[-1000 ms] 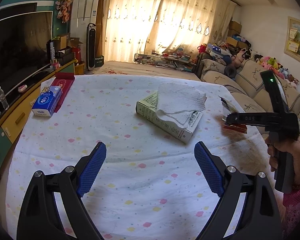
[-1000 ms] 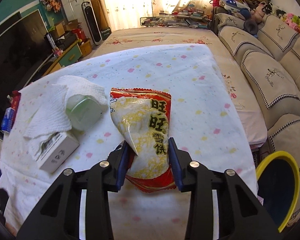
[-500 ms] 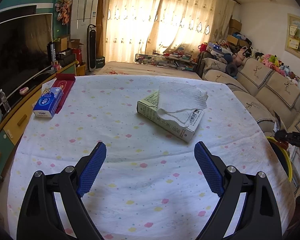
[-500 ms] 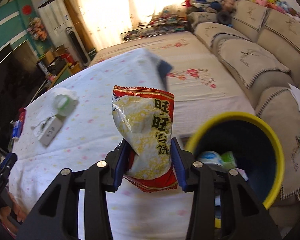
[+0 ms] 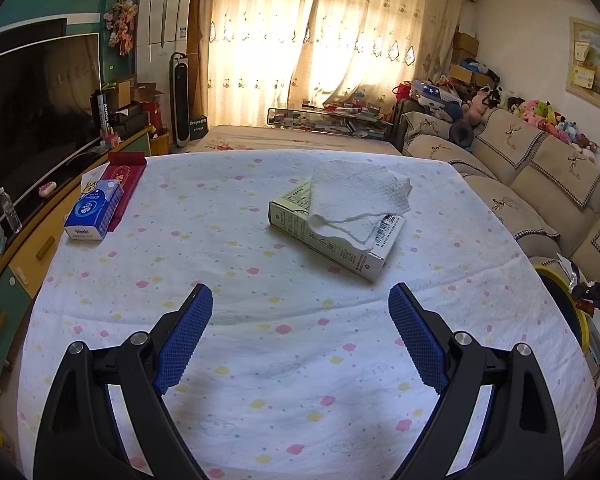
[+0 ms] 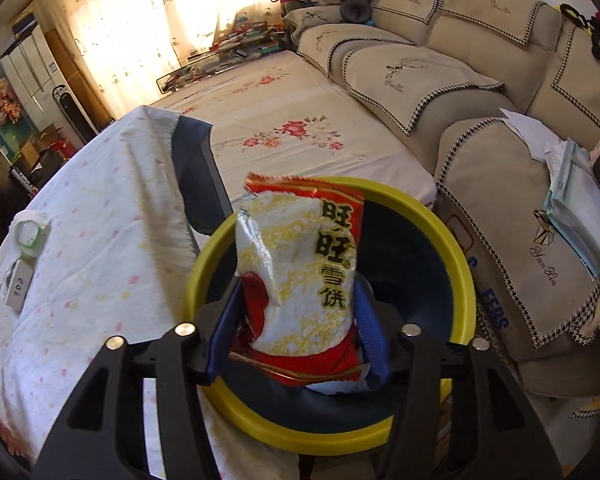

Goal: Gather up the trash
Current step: 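Carry the snack bag over the bin and open the right gripper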

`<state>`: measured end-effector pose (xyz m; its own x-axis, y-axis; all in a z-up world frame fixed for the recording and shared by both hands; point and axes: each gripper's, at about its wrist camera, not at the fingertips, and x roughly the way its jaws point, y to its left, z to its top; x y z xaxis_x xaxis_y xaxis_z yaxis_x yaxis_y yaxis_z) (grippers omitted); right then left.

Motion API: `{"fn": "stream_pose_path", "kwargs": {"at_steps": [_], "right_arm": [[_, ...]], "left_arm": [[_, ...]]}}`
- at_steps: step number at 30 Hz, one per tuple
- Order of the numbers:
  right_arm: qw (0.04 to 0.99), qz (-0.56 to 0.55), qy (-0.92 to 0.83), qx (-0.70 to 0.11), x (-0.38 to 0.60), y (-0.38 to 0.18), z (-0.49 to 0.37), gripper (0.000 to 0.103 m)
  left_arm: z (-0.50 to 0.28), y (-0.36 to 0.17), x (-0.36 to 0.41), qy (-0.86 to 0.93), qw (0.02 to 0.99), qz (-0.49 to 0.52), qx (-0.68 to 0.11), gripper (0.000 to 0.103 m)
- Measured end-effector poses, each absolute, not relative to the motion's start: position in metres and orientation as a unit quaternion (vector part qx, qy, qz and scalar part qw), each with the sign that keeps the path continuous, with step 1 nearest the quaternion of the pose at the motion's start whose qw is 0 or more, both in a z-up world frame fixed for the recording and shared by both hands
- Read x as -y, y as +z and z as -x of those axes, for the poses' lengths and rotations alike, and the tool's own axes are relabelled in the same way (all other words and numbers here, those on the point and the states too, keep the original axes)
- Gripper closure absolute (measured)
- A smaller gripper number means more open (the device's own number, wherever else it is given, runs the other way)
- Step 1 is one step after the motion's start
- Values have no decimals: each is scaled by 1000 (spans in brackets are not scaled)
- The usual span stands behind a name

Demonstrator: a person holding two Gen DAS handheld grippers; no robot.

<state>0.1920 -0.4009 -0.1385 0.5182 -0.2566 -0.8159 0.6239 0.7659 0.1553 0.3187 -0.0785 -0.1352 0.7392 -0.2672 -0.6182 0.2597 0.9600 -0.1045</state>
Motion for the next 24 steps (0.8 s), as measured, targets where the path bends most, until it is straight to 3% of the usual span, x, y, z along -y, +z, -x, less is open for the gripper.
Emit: {"fn": "stream_pose_path", "kwargs": {"at_steps": [7, 17, 24], "right_arm": [[841, -228, -267, -412, 404, -145, -188, 34], [849, -239, -254, -398, 403, -144, -181, 32], [851, -254, -242, -390, 408, -150, -174, 32]], "left_arm": [[-319, -136, 82, -143, 932, 1, -334, 15], [-323, -135, 96, -164, 920, -10, -355, 15], [-356, -113, 132, -177, 917, -70, -351, 15]]}}
